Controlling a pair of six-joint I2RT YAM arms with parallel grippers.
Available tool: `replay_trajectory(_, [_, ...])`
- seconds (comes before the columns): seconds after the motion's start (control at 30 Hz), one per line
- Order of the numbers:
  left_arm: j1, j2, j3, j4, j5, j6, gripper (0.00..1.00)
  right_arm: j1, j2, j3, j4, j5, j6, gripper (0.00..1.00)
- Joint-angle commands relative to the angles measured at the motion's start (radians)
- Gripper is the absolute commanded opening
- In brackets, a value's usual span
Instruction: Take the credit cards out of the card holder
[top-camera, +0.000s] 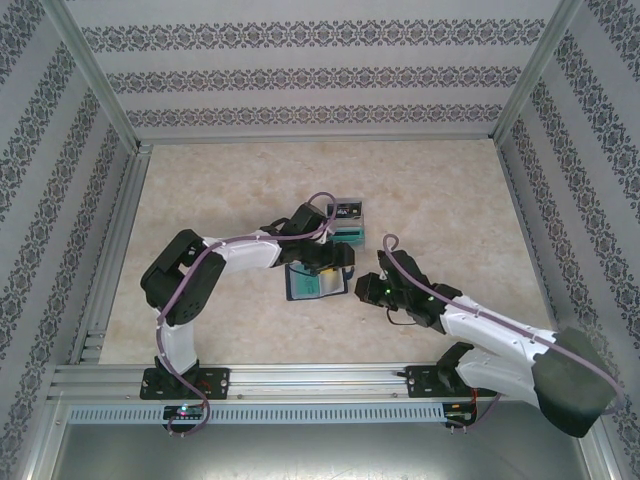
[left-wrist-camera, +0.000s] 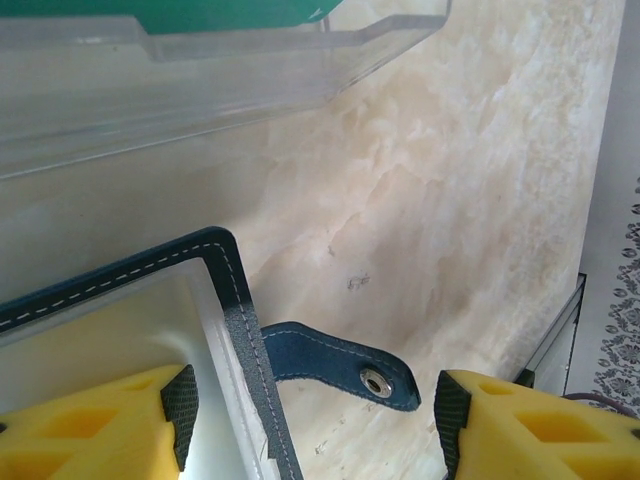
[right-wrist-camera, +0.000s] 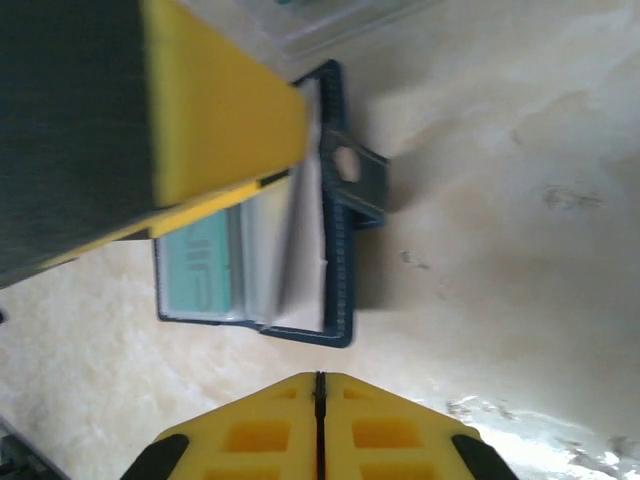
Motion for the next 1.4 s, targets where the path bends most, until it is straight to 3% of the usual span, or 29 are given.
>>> replay_trajectory(0.0, [-0.018,0.013,0.021,-0.060,0.001,0.012,0.66,0.043,0.005,-0.013,0.130,0.049,0.016,0.05])
replay_trajectory(0.1, [-0.021,0.011,0.023,-0.069,-0.004,0.012,0.67,0.079,0.081,0.023,0.202,0.030,0.014,0.00])
replay_trajectory(0.33, [-0.023,-0.007,0.016,-0.086,-0.020,0.015,0.67,0.131,0.243,0.064,0.319,0.049,0.042,0.00])
replay_trajectory(0.63, [-0.018,-0.070,0.047,-0.178,-0.085,0.037,0.72,0.131,0.306,0.049,0.277,0.142,0.059,0.00])
replay_trajectory(0.9, [-0.001,-0.129,0.066,-0.234,-0.118,0.042,0.75,0.131,0.362,0.072,0.279,0.135,0.059,0.00])
replay_trajectory(1.1, [0.050,-0.256,-0.015,-0.267,-0.182,0.036,0.76,0.131,0.373,0.106,0.254,0.118,0.031,0.03])
replay_trajectory(1.37, [0.130,-0.400,-0.195,-0.260,-0.205,0.009,0.64,0.134,0.424,0.178,0.228,0.081,0.004,0.05])
